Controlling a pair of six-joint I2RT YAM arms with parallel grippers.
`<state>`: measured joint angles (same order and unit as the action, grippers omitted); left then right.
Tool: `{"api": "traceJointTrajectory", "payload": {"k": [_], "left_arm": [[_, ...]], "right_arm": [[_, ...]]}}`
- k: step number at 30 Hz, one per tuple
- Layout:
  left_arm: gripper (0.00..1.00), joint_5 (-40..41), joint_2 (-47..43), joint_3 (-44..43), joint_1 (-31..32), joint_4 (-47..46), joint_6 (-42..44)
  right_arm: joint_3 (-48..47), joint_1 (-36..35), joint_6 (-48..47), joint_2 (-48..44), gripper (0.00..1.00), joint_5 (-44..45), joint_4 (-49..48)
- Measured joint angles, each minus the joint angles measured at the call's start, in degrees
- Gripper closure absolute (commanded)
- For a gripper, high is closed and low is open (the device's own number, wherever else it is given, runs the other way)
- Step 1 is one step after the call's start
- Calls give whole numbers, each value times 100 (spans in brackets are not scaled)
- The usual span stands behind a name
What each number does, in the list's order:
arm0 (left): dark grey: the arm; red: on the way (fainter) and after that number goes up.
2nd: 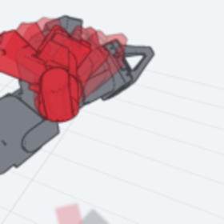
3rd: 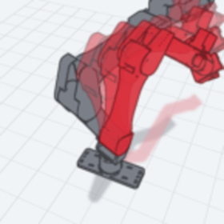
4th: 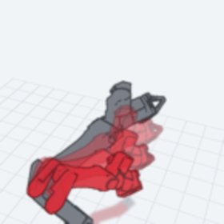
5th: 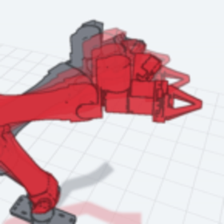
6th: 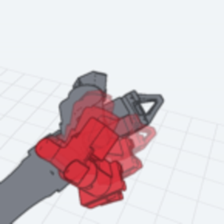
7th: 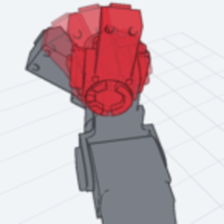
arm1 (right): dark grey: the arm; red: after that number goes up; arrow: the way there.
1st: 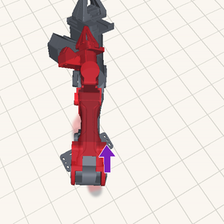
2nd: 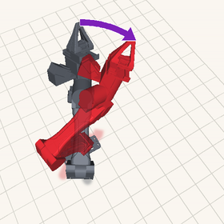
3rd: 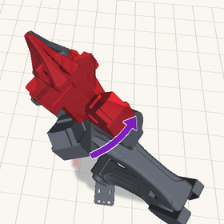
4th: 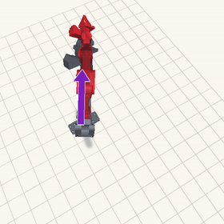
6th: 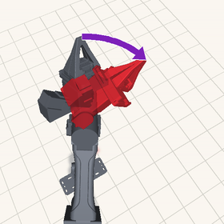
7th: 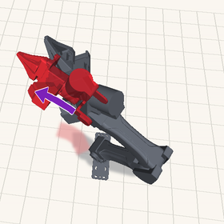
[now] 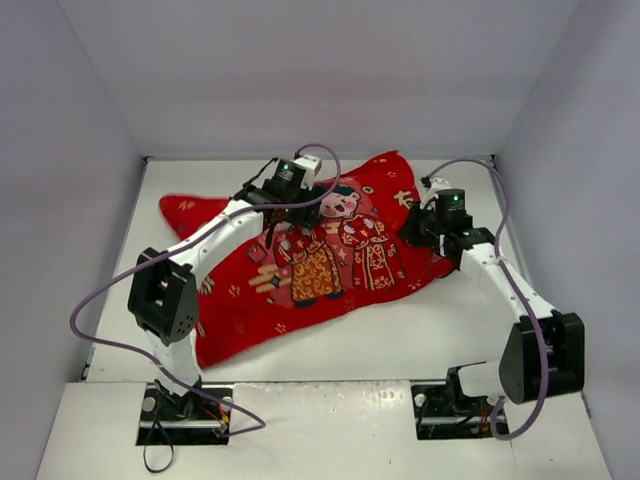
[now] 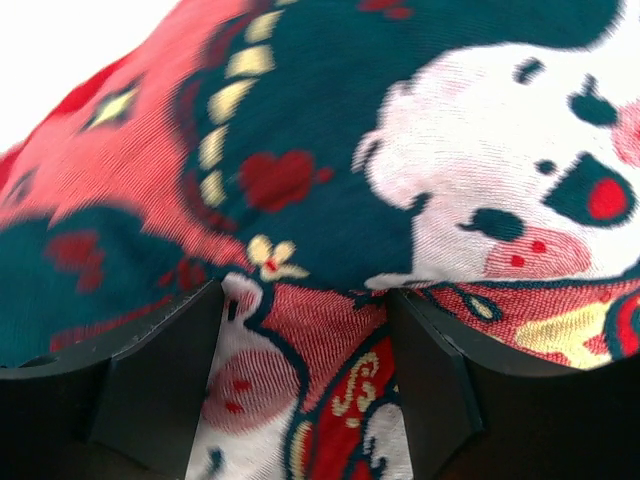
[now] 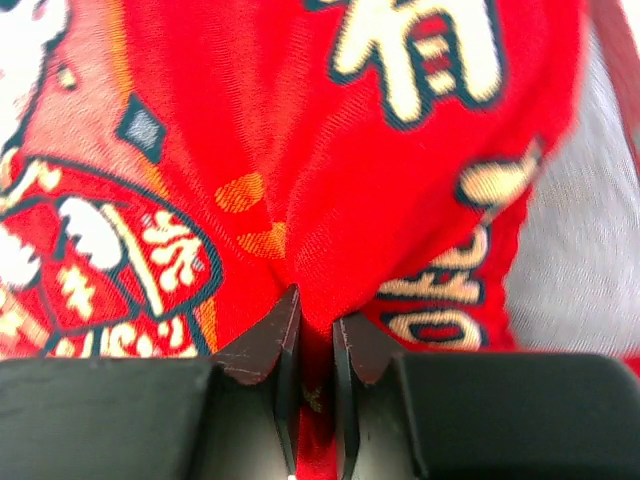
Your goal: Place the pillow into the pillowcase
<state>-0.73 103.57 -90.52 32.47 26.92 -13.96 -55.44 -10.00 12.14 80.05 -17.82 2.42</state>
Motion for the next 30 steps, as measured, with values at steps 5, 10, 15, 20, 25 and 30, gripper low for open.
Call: {"api": "traceJointTrajectory", "payload": {"k": [5,10,15,20,25,30], "left_arm": [[38,-468,192,-142,-181,-553,199],[38,-748,203,-142,-234,-750,136],[37,-715,74,-166,-221,-682,70],[29,-221,-452,-723,-365,22,-114],[23,514,-1873,-859,-894,627,-321],[21,1272,-3744,-415,-1172,942,-332]], "right_arm": [[579,50,415,-817,74,138,227],[595,404,538,-765,54,308,269],[444,782,627,-804,15,710,328],[-79,846,452,-1012,0,992,601],[-647,855,227,-1814,0,1303,732],[-1134,855,-13,-2601,0,1421,769]]}}
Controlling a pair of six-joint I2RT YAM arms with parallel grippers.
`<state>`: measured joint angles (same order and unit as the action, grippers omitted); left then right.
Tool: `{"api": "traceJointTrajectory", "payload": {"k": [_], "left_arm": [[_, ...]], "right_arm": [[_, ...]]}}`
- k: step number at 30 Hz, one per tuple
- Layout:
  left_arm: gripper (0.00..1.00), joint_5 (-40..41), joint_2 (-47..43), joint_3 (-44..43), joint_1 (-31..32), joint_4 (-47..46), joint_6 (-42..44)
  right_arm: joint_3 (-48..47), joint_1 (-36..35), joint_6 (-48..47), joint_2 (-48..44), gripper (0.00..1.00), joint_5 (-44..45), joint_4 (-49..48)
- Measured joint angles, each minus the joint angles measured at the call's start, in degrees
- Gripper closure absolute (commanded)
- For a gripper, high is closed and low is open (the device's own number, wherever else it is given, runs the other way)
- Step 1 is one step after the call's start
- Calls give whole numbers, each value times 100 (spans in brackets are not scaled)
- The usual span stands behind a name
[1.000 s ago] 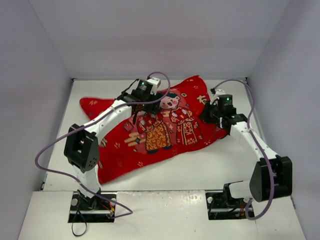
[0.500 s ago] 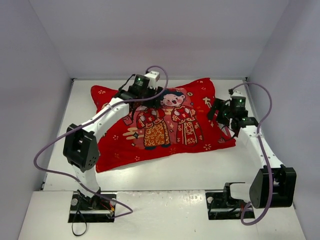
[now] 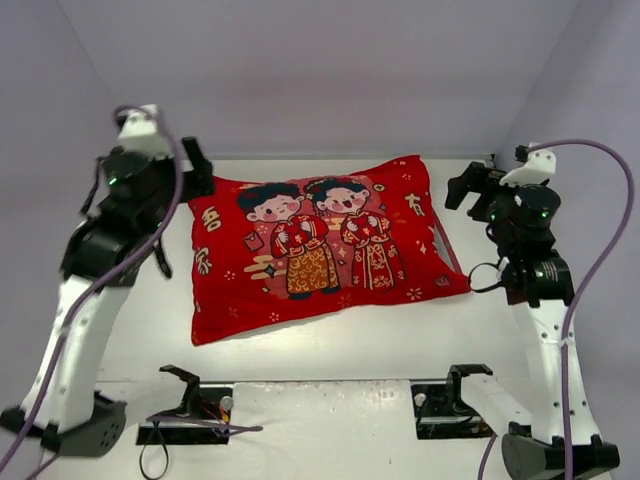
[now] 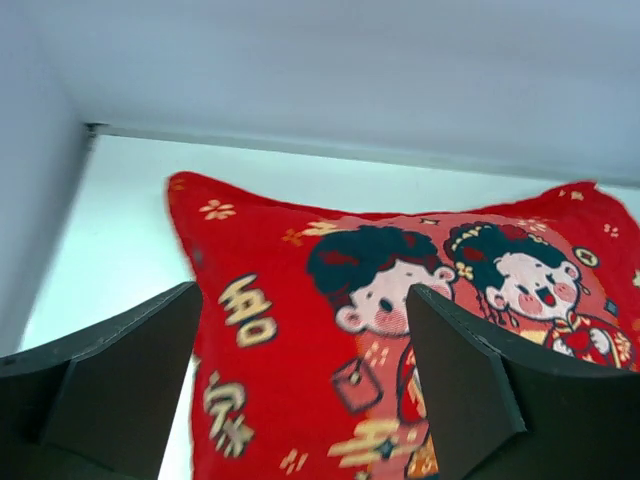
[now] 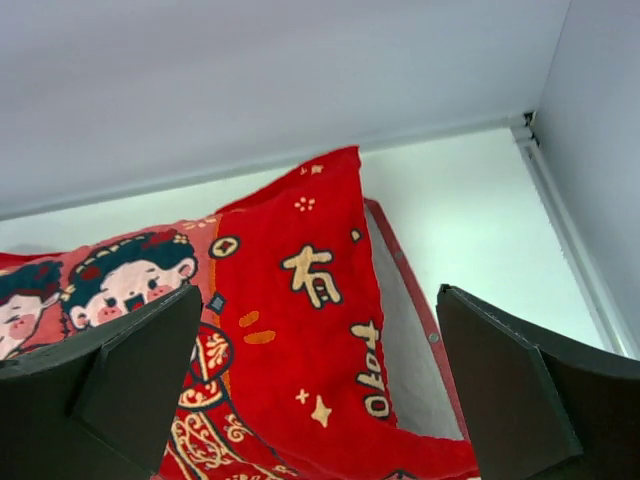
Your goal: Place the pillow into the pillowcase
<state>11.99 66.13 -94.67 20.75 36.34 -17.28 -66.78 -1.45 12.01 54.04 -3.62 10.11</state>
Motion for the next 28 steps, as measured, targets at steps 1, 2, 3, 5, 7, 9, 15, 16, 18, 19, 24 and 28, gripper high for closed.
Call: {"api": "traceJointTrajectory", "payload": {"k": [1,2,3,5,7,9,15,16,18,19,24,28], "left_arm": [[21,94,-291,129,0,83,-4],[21,188,-627,332,0,61,-13],[21,282,-914,551,-2,103,-31],[21,431,-1504,997,-15,170,-85],[21,503,-1934,1456,-20,258,-142],[21,505,-2127,1823,-20,365,-184],[21,503,-2153,2385,-20,662,-428],[21,494,-2140,2470,-20,671,-485],[21,444,-2111,2594,-20,737,-592],[21,422,-2085,2614,-20,780,-634],[21,348,-1971,2614,-20,804,-758],[21,323,-1923,2614,-20,807,-769]], "right_arm": [[-13,-2,-37,-105,0,-4,0],[-13,-17,-50,-221,0,-2,22],[-9,-37,-48,-308,0,15,48],[46,-114,-17,-446,0,131,63],[177,-234,4,-566,0,262,94],[345,-361,20,-688,0,374,142],[529,-640,0,-848,0,586,341],[529,-680,-11,-852,0,610,341],[529,-728,-15,-852,0,621,341],[529,-728,-15,-850,0,621,343],[529,-826,-94,-879,0,732,343],[529,-916,-175,-885,0,802,343]]}}
